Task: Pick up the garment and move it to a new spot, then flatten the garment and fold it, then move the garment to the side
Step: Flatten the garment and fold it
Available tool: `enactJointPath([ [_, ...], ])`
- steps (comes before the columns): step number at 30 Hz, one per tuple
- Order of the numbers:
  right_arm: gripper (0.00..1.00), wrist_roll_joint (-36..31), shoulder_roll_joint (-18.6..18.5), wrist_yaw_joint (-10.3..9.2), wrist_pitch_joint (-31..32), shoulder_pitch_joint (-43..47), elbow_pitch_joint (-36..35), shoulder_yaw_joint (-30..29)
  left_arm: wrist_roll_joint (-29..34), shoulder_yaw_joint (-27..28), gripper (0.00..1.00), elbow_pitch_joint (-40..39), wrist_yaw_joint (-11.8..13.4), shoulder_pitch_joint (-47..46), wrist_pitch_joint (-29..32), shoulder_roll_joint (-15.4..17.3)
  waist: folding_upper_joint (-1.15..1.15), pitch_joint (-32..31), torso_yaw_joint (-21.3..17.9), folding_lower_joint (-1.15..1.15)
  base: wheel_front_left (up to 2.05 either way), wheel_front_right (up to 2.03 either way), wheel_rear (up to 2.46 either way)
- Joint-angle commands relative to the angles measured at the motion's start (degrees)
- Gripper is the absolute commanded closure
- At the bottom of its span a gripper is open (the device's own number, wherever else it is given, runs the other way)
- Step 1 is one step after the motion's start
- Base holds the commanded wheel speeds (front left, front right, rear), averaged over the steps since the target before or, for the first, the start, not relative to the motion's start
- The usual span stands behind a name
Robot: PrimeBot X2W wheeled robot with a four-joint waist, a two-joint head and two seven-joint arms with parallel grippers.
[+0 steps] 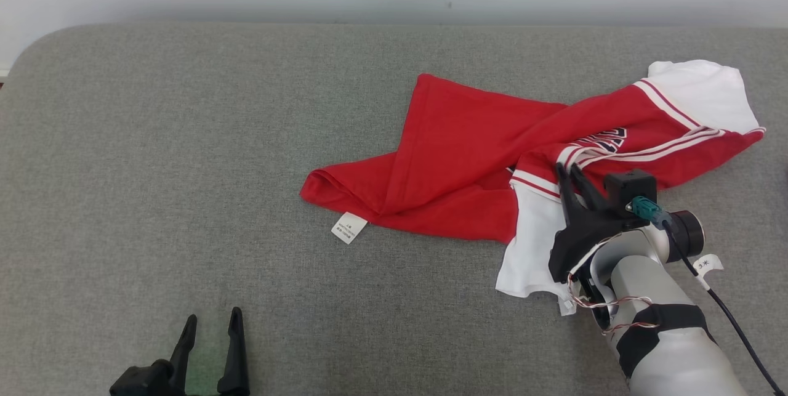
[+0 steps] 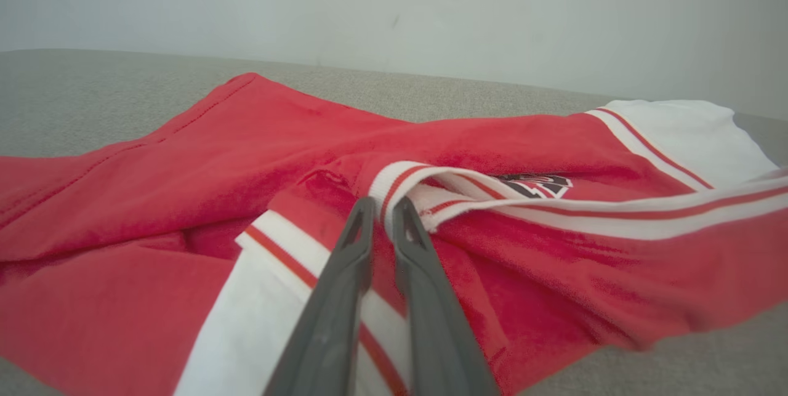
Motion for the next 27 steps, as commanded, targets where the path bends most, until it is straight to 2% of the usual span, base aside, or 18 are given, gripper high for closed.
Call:
enactJointPath([
  [1,1.00,-0.1,0.0,-0.16,-0.2,-0.4,0.1,-0.1,-0.5,0.1,0.00,0.0,0.1,-0.2,-0.2,0.0,-0.01,0.0,-0.1,0.00,0.00,0.00,0.00],
  [10,1.00,1.0,-0.9,-0.16,-0.3,2.3,-5.2,-2.4,-0.3,0.3,0.00,-0.1,0.0,0.9,-0.2,0.0,-0.01,-2.2,-2.9,0.00,0.00,0.00,0.00],
  [22,1.00,3.9,-6.9,-0.16,0.1,16.2,-15.2,-7.4,-0.8,1.0,0.00,-0.1,0.1,3.8,-0.2,0.0,-0.01,-7.3,-9.7,0.00,0.00,0.00,0.00],
  [23,0.95,4.1,-7.3,-0.16,0.5,17.6,-15.7,-7.9,-0.8,0.9,0.00,-0.1,0.1,3.8,-0.2,0.0,-0.01,-7.6,-10.0,0.00,0.00,0.00,0.00],
  [24,0.95,4.1,-7.3,-0.16,0.5,17.6,-15.7,-7.9,-0.8,0.9,0.00,-0.1,0.1,3.8,-0.2,0.0,-0.01,-7.6,-10.0,0.00,0.00,0.00,0.00],
  [25,0.63,4.2,-8.0,-0.16,0.8,19.1,-16.2,-8.2,-0.8,1.0,0.00,-0.1,0.1,3.9,-0.2,0.0,-0.01,-7.9,-10.4,0.00,0.00,0.00,0.00],
  [26,0.19,4.5,-8.5,-0.16,1.1,20.5,-16.6,-9.3,-0.9,1.0,0.00,-0.1,0.1,4.0,-0.2,0.0,-0.01,-8.1,-10.7,0.00,0.00,0.00,0.00],
  [27,0.00,3.1,-10.1,-0.16,1.4,23.5,-17.3,-11.1,-0.8,0.9,0.00,0.0,0.1,4.4,-0.2,0.0,-0.01,-8.5,-11.1,0.00,0.00,0.00,0.00],
])
